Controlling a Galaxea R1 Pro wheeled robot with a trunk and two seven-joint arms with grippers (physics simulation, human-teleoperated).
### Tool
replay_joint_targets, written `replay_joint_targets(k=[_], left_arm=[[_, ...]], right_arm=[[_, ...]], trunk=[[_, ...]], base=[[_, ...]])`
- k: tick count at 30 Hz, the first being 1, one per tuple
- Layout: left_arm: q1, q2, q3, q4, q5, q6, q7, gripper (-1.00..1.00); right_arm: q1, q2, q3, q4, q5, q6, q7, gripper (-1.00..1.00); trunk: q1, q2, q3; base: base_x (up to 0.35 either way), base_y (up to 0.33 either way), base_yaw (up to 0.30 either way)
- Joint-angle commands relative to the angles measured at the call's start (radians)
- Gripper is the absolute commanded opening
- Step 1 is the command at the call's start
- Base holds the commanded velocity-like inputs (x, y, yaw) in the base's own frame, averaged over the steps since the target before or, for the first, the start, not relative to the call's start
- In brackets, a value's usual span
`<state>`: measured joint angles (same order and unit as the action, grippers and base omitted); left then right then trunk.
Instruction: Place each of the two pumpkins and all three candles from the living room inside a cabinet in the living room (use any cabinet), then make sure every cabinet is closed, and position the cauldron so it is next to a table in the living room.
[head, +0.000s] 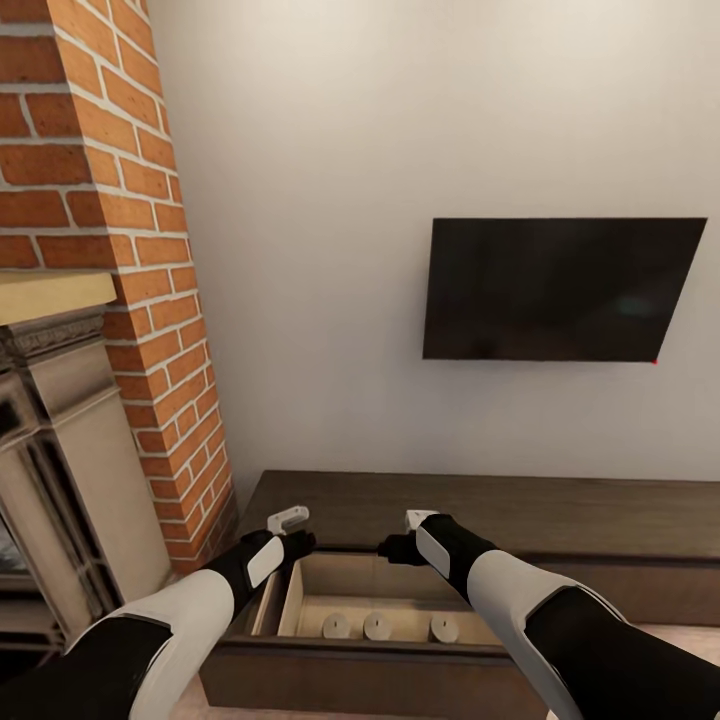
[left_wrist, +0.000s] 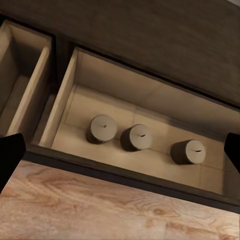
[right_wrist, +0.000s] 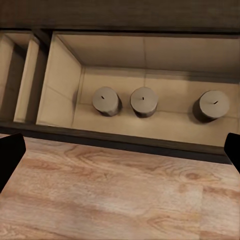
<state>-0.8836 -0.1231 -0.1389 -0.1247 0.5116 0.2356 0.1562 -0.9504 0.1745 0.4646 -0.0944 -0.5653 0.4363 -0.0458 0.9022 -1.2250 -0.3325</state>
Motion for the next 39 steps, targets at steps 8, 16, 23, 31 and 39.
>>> replay_joint_targets(k=[8,16,23,31,39], left_arm=[[0.0,0.0,-0.01,0.038,0.007,-0.038,0.006,1.0],[0.0,0.032,-0.009,0.043,0.011,-0.1,0.006,1.0],[0.0,0.038,-0.01,0.044,0.011,-0.104,0.006,1.0],[0.0,0.039,-0.01,0.045,0.011,-0.104,0.006,1.0],[0.0,0.038,-0.011,0.048,0.01,-0.105,0.006,1.0]], right_arm=[[0.002,0.0,0.008,-0.002,-0.008,-0.001,-0.002,1.0],[0.004,0.0,0.008,-0.004,-0.007,-0.002,-0.003,1.0],[0.004,0.0,0.007,-0.003,-0.007,-0.008,-0.004,1.0],[0.052,0.0,0.006,-0.001,-0.004,-0.145,0.001,1.0],[0.117,0.0,0.008,-0.001,-0.005,-0.184,0.003,1.0]], trunk=[[0.031,-0.057,-0.026],[0.061,-0.113,-0.051],[0.088,-0.162,-0.073],[0.119,-0.218,-0.098],[0.15,-0.274,-0.124]], base=[[-0.115,-0.09,0.0],[-0.107,-0.103,0.0],[-0.007,-0.007,0.0],[0.0,0.0,0.0],[-0.098,0.0,0.0]])
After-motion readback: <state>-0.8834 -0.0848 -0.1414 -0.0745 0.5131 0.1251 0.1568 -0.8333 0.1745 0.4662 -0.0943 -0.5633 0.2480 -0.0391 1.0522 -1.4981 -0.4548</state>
